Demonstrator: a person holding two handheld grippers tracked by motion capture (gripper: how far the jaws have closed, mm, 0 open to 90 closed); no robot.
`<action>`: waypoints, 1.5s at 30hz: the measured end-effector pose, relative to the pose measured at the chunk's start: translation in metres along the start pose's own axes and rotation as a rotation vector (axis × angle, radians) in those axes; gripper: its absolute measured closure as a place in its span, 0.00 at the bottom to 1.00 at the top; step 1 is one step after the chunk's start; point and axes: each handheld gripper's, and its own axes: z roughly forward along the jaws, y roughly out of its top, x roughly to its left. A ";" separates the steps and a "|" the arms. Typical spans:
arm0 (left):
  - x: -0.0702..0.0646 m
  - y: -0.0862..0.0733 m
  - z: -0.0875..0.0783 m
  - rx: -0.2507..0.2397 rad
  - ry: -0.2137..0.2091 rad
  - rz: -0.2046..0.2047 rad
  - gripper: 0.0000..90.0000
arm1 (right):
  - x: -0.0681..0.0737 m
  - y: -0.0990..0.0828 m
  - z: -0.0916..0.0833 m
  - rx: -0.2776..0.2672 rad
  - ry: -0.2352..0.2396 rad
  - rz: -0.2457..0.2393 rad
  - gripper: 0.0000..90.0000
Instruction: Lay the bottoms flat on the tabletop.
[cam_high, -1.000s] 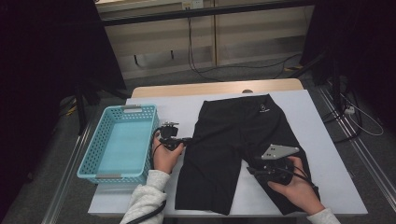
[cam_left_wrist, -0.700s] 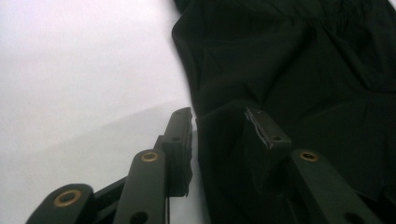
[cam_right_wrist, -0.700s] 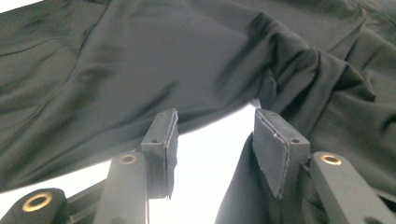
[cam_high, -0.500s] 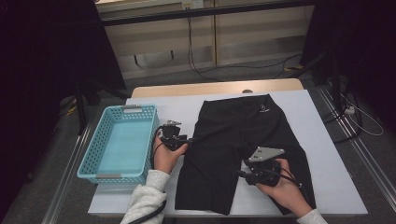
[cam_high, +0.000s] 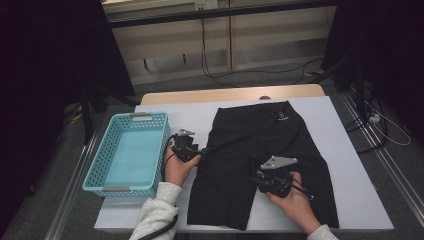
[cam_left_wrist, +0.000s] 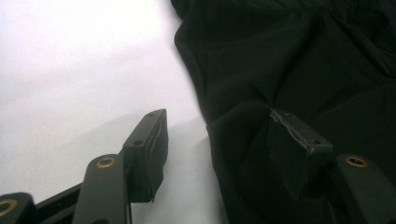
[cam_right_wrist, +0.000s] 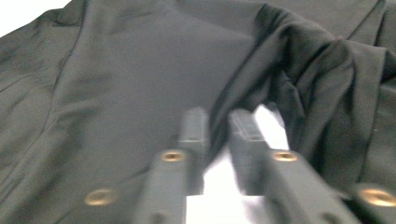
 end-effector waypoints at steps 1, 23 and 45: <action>0.000 0.000 0.000 0.000 0.000 0.000 0.44 | 0.000 0.000 0.000 0.000 0.000 0.000 0.92; -0.003 0.013 0.026 0.012 -0.049 -0.034 0.99 | -0.009 -0.005 -0.013 0.045 0.073 -0.031 0.97; 0.014 0.027 0.020 -0.023 -0.012 -0.065 0.58 | -0.006 0.000 -0.018 0.001 0.012 -0.078 0.77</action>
